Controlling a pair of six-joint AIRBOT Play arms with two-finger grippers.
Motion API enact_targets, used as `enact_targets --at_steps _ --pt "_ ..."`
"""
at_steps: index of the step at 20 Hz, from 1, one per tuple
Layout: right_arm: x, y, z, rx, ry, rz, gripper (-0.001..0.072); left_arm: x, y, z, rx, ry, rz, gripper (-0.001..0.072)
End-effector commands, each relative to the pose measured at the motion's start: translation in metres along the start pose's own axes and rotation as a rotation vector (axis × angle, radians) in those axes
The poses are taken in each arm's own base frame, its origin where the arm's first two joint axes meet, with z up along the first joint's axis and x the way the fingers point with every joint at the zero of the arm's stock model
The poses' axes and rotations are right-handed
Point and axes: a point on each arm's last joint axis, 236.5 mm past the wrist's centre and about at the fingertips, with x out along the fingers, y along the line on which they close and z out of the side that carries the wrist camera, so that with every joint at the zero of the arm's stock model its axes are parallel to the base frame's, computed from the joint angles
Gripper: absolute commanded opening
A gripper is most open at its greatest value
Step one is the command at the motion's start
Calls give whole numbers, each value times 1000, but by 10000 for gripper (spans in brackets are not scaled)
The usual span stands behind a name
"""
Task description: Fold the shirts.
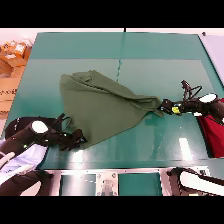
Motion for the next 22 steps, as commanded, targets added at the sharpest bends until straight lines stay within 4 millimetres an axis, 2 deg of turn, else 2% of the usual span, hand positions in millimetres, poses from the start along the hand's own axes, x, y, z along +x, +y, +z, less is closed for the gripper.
enact_targets --at_steps 1,2,3,5,7,8,10,12,13,14,16,17,18,19,21,22 --pt "0 0 1 1 -1 2 16 17 -4 -11 45 47 -7 327" --pt "0 1 0 1 2 3 16 16 -4 -10 79 45 -5 113" --pt "0 1 -1 1 5 5 16 12 -4 -6 108 44 0 73" --pt "-1 3 -4 1 17 11 16 -1 0 5 158 41 44 26" --pt "-5 16 -4 19 31 61 15 -27 8 26 207 24 134 26" --pt "-12 31 0 28 39 113 15 -44 5 38 235 8 168 26" --pt "-42 68 17 3 29 225 15 -91 -23 68 332 -90 192 26" --pt "-96 111 48 -64 -56 338 15 -159 -72 96 448 -250 191 26" --pt "-137 139 68 -88 -132 431 15 -200 -102 104 516 -349 188 26" --pt "-184 166 87 -111 -226 534 16 -242 -128 108 576 -444 195 26" --pt "-290 209 118 -127 -449 723 16 -333 -189 101 707 -676 163 25" --pt "-344 224 124 -151 -558 794 16 -381 -222 87 777 -812 123 26" --pt "-389 236 123 -179 -644 848 16 -426 -248 68 831 -942 86 26" --pt "-432 249 116 -215 -726 896 16 -471 -271 42 890 -1074 43 26" --pt "-496 271 95 -287 -865 945 16 -538 -297 -13 986 -1282 -25 26" --pt "-518 282 82 -322 -922 964 16 -558 -305 -35 1020 -1350 -59 26"
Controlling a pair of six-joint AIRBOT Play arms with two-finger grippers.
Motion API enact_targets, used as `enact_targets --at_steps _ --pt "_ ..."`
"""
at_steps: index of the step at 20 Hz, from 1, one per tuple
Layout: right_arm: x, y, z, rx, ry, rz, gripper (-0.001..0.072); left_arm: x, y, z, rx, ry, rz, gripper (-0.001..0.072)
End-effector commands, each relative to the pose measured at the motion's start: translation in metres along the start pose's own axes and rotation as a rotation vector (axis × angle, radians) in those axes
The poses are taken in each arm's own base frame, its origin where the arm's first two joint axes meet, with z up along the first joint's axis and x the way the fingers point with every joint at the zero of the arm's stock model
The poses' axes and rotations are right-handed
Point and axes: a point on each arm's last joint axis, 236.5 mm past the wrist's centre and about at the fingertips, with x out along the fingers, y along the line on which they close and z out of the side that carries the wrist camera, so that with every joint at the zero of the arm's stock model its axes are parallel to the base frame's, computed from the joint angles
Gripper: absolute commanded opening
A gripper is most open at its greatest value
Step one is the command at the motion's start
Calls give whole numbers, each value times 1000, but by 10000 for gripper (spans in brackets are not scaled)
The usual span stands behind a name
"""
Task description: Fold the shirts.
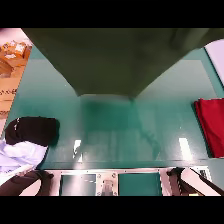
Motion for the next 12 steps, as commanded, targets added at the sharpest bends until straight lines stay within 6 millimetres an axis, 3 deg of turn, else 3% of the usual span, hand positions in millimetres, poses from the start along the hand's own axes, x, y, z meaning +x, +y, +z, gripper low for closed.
enact_targets --at_steps 1,2,4,5,7,9,12 --pt "-38 131 31 -157 -183 203 16 -108 -35 81 123 -347 0 26" --pt "-43 151 28 -212 -218 204 16 -126 -41 86 133 -393 -3 26" --pt "-50 176 21 -326 -270 177 16 -136 -43 86 154 -413 5 26" --pt "-50 184 18 -366 -282 170 16 -140 -42 86 160 -419 14 26" --pt "-49 185 15 -429 -294 128 16 -130 -26 85 160 -400 71 26" --pt "-46 153 19 -457 -279 -3 16 -94 -4 74 137 -335 112 26" --pt "-41 73 26 -446 -233 -246 16 -5 29 36 78 -186 127 26"
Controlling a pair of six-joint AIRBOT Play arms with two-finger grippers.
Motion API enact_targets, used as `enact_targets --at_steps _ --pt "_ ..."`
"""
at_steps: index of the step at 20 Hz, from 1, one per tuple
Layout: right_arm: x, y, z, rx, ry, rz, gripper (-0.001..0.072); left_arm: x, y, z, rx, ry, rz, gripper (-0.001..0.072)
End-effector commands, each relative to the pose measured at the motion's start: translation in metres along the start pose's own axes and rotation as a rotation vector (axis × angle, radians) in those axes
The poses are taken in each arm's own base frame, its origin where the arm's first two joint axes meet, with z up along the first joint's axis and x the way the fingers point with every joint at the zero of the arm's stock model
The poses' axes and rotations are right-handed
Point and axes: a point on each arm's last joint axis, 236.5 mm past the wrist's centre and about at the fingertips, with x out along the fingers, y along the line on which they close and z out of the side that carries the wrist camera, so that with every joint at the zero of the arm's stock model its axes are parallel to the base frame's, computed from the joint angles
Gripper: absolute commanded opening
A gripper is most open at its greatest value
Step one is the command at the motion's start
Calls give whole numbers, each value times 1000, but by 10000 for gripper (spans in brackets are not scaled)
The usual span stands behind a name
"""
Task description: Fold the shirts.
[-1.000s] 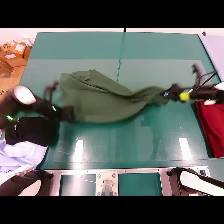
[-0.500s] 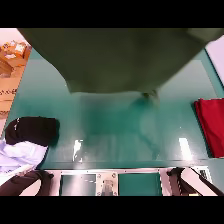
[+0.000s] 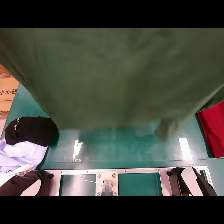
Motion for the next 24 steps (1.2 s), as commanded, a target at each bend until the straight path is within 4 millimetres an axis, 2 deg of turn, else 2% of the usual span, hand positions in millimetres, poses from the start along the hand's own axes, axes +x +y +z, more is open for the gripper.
enact_targets --at_steps 1,3,6,8,10,12,14,16,18,19,20,21,22,23,24 --pt "6 -82 -28 -33 75 -234 16 77 27 -61 -35 132 41 25" --pt "23 -139 -66 13 127 -293 16 135 39 -110 -55 262 41 26" --pt "55 -228 -151 101 251 -361 17 222 50 -188 -97 412 6 26" --pt "75 -282 -209 160 334 -400 17 270 58 -238 -144 476 0 26" --pt "91 -331 -272 227 417 -428 16 303 64 -279 -181 516 1 26" --pt "98 -370 -326 302 489 -452 16 328 68 -308 -215 526 2 26" --pt "96 -403 -367 359 541 -482 17 343 66 -339 -255 566 -12 26" --pt "89 -423 -387 393 563 -509 17 352 57 -370 -322 619 -40 26" --pt "81 -432 -390 408 568 -523 28 355 50 -395 -368 675 -62 28" --pt "77 -435 -386 414 565 -523 146 354 47 -404 -381 703 -71 136" --pt "70 -438 -380 427 562 -524 246 350 45 -408 -382 728 -79 487" --pt "60 -441 -374 445 566 -517 257 346 43 -410 -381 749 -84 712" --pt "47 -442 -367 498 571 -508 255 339 43 -411 -381 777 -93 709" --pt "32 -442 -360 549 577 -497 215 331 46 -411 -376 814 -97 708" --pt "13 -442 -354 595 597 -483 65 321 51 -411 -376 855 -101 708"
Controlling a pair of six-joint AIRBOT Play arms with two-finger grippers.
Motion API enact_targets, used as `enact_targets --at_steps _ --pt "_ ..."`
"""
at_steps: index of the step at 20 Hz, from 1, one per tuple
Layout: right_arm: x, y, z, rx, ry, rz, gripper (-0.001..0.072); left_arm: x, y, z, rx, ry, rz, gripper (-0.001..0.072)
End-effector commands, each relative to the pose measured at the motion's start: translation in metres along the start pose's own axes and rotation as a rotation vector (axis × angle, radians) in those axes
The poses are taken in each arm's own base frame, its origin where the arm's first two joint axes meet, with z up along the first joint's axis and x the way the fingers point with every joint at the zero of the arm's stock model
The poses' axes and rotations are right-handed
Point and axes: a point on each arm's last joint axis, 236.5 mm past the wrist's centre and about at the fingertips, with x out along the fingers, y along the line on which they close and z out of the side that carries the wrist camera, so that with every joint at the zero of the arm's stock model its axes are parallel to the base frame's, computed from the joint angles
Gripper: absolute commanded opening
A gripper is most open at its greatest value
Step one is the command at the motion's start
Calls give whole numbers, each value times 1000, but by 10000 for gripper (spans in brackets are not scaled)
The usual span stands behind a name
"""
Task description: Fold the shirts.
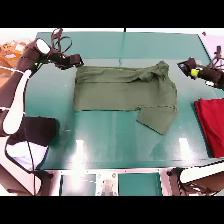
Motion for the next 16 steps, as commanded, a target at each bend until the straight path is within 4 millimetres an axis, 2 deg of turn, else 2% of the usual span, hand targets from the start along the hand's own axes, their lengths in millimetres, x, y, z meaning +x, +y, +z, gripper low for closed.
enact_targets --at_steps 1,4,6,7,8,9,12,14,16 --pt "-47 -28 -12 125 114 50 17 -16 10 -24 -19 143 -11 708" --pt "-95 -74 -40 195 224 -64 16 -40 30 -38 -57 236 -6 708" --pt "-123 -112 -73 224 299 -220 18 -48 39 -51 -80 296 -4 708" --pt "-133 -127 -92 243 342 -281 116 -51 42 -55 -88 315 -4 708" --pt "-138 -138 -111 266 384 -314 303 -52 43 -57 -90 325 -4 708" --pt "-138 -143 -128 288 413 -318 361 -53 43 -59 -90 331 -3 708" --pt "-123 -143 -167 299 500 -292 360 -53 43 -59 -90 332 -2 708" --pt "-111 -138 -183 293 547 -282 360 -54 43 -61 -87 344 -4 708" --pt "-98 -133 -191 277 575 -280 359 -61 47 -72 -91 393 -8 708"
